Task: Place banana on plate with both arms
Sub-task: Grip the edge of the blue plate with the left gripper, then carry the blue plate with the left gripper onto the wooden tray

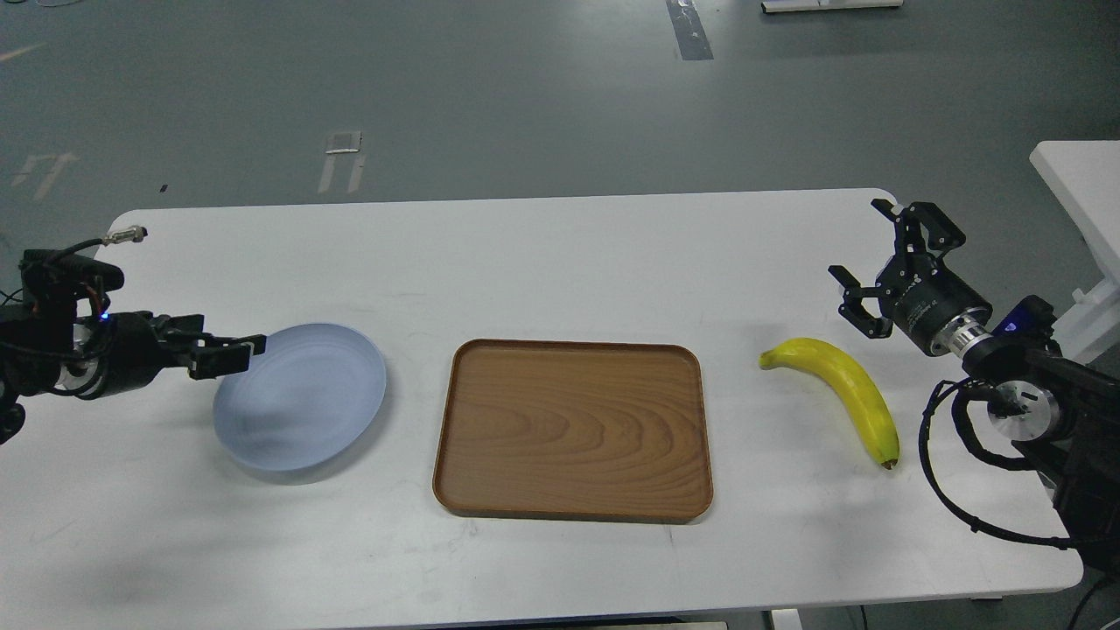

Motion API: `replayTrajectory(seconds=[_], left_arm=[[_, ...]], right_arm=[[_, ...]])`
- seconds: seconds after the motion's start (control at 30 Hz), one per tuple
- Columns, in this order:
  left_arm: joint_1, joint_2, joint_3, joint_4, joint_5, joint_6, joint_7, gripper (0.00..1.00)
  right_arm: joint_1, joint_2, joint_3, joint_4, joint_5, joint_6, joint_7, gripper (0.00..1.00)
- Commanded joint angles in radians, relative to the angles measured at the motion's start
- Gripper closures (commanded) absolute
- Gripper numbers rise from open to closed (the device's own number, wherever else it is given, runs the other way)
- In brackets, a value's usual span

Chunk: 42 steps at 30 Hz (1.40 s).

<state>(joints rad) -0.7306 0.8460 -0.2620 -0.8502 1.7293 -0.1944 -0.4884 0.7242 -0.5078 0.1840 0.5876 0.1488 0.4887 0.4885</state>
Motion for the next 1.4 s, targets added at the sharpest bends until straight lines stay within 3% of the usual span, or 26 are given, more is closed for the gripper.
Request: replayTrajectory(seconds=[0.0, 0.17, 0.3, 0.43, 0.57, 0.63, 0.7, 0.83, 1.23, 1.37], left_arm=[[0.007, -0.015, 0.046, 0.055, -0.042, 0.016, 0.0, 0.02], [0.017, -0.041, 0.066, 0.073, -0.062, 0.018, 0.0, 0.09], [0.043, -0.045, 0.066, 0.076, -0.12, 0.016, 0.0, 0.24], [0.056, -0.051, 0.069, 0.111, -0.122, 0.018, 0.0, 0.26], [0.062, -0.062, 0.07, 0.12, -0.123, 0.016, 0.0, 0.37], [0.063, -0.062, 0.07, 0.12, -0.123, 0.016, 0.0, 0.54], [0.066, -0.062, 0.07, 0.12, -0.123, 0.016, 0.0, 0.77], [0.068, -0.064, 0.07, 0.119, -0.122, 0.018, 0.0, 0.99], [0.04, -0.062, 0.067, 0.106, -0.122, 0.056, 0.0, 1.0], [-0.055, -0.053, 0.069, 0.042, -0.122, 0.046, 0.0, 1.0]], right_arm=[[0.0, 0.0, 0.0, 0.0, 0.0, 0.0, 0.0, 0.0], [0.0, 0.0, 0.0, 0.0, 0.0, 0.0, 0.0, 0.0], [-0.002, -0.001, 0.0, 0.0, 0.0, 0.0, 0.0, 0.0], [0.0, -0.001, 0.0, 0.0, 0.0, 0.0, 0.0, 0.0], [-0.002, -0.001, 0.0, 0.0, -0.002, 0.0, 0.0, 0.0], [-0.003, -0.001, 0.0, 0.0, -0.002, 0.0, 0.0, 0.0], [-0.002, -0.001, -0.001, -0.002, -0.002, 0.0, 0.0, 0.0], [-0.002, -0.001, 0.0, -0.002, -0.002, 0.0, 0.0, 0.0], [-0.002, -0.001, -0.001, -0.002, -0.002, 0.0, 0.0, 0.0], [0.0, -0.006, -0.001, -0.002, -0.002, 0.0, 0.0, 0.0]])
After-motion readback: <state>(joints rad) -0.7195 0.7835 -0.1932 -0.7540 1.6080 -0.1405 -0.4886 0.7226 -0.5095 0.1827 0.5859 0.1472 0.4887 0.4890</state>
